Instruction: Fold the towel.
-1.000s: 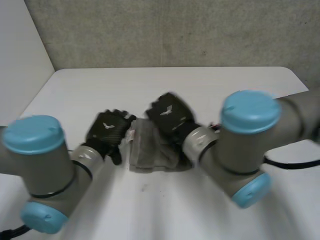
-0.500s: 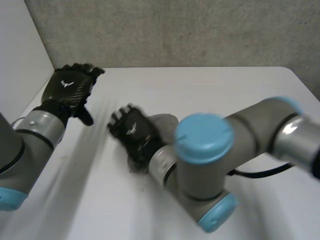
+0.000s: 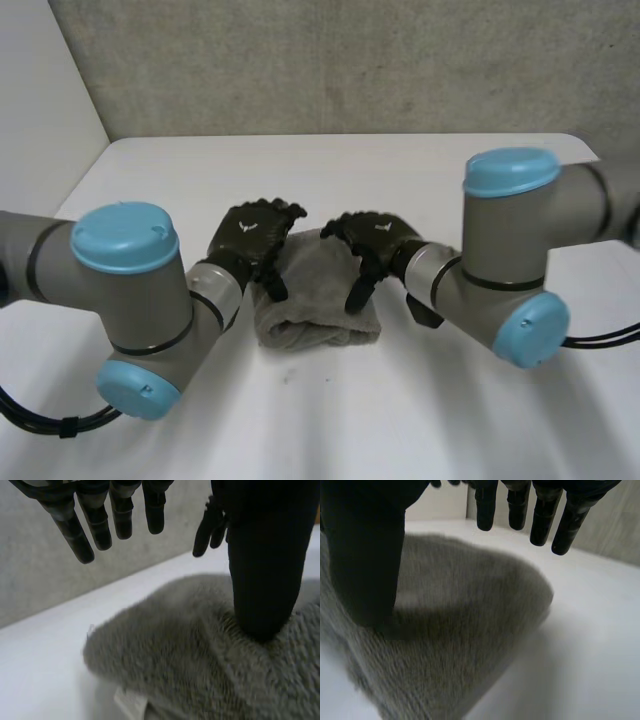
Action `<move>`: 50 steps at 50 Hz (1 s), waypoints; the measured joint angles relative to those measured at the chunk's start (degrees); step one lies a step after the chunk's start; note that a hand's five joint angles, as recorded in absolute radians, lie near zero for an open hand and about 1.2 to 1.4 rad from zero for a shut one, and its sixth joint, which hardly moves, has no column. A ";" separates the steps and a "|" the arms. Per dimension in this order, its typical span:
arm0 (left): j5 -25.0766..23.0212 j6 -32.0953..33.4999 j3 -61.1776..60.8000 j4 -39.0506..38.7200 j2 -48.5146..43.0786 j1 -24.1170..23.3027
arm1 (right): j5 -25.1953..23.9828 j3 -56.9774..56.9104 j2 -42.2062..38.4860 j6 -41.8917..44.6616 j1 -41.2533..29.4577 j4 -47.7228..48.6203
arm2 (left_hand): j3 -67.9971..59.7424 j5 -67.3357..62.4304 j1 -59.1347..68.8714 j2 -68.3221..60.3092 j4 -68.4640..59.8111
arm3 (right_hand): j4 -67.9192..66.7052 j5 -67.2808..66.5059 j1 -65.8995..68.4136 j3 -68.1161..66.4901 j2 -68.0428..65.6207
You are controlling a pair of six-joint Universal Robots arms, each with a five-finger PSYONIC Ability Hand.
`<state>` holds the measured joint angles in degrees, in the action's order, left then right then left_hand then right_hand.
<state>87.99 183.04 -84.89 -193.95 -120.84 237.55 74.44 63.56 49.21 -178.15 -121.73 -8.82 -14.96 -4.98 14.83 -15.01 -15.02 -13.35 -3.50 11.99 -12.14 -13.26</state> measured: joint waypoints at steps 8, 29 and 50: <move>0.71 2.70 -1.13 -0.19 -3.58 0.46 | 0.91 -4.90 -8.41 5.27 -0.26 -0.85 | 0.27 0.33 -0.04 0.41 0.42 | 0.00 0.23 0.00 0.00 0.00; 0.62 8.40 4.53 6.67 18.05 4.97 | 17.36 -3.08 17.46 11.90 6.06 1.77 | 1.37 1.52 -1.08 1.49 1.49 | 0.00 0.74 -0.02 0.00 0.00; -8.51 -8.68 11.76 27.08 28.82 13.75 | 18.78 1.63 29.16 10.25 9.47 -7.06 | 4.73 3.47 -4.21 4.88 4.80 | 0.00 0.75 -0.02 0.00 0.00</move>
